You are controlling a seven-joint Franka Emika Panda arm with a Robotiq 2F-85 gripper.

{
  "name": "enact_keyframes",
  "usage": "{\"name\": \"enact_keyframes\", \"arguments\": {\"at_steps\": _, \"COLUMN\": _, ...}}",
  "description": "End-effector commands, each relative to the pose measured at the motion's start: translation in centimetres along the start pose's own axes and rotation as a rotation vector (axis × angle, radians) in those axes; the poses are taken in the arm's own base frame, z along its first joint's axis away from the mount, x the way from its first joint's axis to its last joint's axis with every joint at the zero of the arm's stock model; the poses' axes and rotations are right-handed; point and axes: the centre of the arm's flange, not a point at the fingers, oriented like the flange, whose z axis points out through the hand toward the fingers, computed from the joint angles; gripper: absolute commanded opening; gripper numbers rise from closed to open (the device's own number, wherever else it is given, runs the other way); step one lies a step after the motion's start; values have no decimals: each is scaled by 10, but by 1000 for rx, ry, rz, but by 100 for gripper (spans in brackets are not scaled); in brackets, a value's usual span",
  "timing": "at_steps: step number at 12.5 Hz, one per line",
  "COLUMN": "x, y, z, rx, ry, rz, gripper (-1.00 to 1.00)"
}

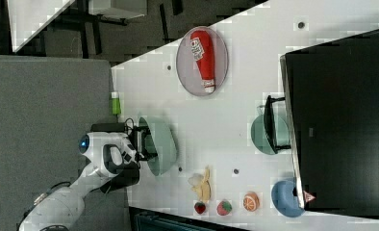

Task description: Drag strainer right to left.

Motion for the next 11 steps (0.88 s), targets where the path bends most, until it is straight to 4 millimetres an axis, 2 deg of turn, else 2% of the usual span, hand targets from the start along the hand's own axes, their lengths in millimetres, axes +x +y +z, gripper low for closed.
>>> {"name": "enact_keyframes", "arguments": {"at_steps": 1, "x": -19, "y": -2, "z": 5, "rx": 32, "ry": -9, "rz": 64, "gripper": 100}}
{"name": "enact_keyframes", "arguments": {"at_steps": 5, "x": -41, "y": -2, "z": 11, "rx": 43, "ry": -23, "rz": 36, "gripper": 100}}
{"name": "enact_keyframes", "arguments": {"at_steps": 7, "x": -43, "y": -7, "z": 0, "rx": 63, "ry": -28, "rz": 30, "gripper": 100}}
{"name": "enact_keyframes", "arguments": {"at_steps": 9, "x": -32, "y": -20, "z": -35, "rx": 81, "ry": -11, "rz": -40, "gripper": 100}}
{"name": "enact_keyframes", "arguments": {"at_steps": 11, "x": -17, "y": -33, "z": -95, "rx": 60, "ry": 14, "rz": -173, "gripper": 100}}
